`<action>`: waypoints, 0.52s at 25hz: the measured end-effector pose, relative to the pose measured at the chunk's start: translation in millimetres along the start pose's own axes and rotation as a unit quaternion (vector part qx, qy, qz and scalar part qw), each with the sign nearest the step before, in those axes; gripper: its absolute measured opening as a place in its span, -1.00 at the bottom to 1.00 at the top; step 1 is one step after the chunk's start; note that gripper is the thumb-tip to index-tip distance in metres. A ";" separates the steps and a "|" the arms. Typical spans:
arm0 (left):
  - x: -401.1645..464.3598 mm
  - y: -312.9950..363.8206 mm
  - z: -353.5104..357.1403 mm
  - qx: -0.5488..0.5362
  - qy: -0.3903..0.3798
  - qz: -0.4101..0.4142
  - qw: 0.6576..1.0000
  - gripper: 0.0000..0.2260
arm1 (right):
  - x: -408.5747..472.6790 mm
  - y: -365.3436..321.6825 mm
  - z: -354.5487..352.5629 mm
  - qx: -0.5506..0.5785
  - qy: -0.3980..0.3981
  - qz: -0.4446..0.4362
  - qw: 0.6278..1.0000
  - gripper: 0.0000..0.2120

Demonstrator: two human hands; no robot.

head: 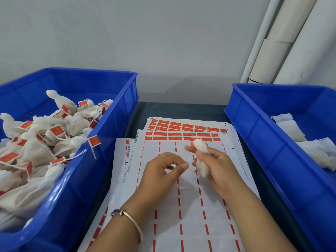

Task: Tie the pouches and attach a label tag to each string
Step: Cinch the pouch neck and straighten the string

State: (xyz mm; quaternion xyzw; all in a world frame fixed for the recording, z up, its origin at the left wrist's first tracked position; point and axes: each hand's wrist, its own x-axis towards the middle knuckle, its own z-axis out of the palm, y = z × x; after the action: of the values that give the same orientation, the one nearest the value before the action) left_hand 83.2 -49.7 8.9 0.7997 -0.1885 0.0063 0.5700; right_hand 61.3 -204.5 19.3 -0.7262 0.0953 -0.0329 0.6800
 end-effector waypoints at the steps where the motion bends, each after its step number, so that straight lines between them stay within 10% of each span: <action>1: 1.1 -0.7 -1.8 -0.001 0.013 0.010 1.000 -0.87 | -1.3 -0.2 3.1 -0.080 -0.002 -0.019 0.997 -0.75; 13: 6.2 -5.7 -2.7 -0.101 0.051 -0.026 0.993 -0.83 | -6.6 10.5 18.9 -0.205 -0.158 -0.063 0.964 -0.83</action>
State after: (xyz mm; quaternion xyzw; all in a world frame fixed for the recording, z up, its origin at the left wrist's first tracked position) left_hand 91.3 -47.5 6.1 0.7414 -0.1379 0.0134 0.6566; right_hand 57.1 -185.3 8.0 -0.8507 -0.0546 0.0599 0.5194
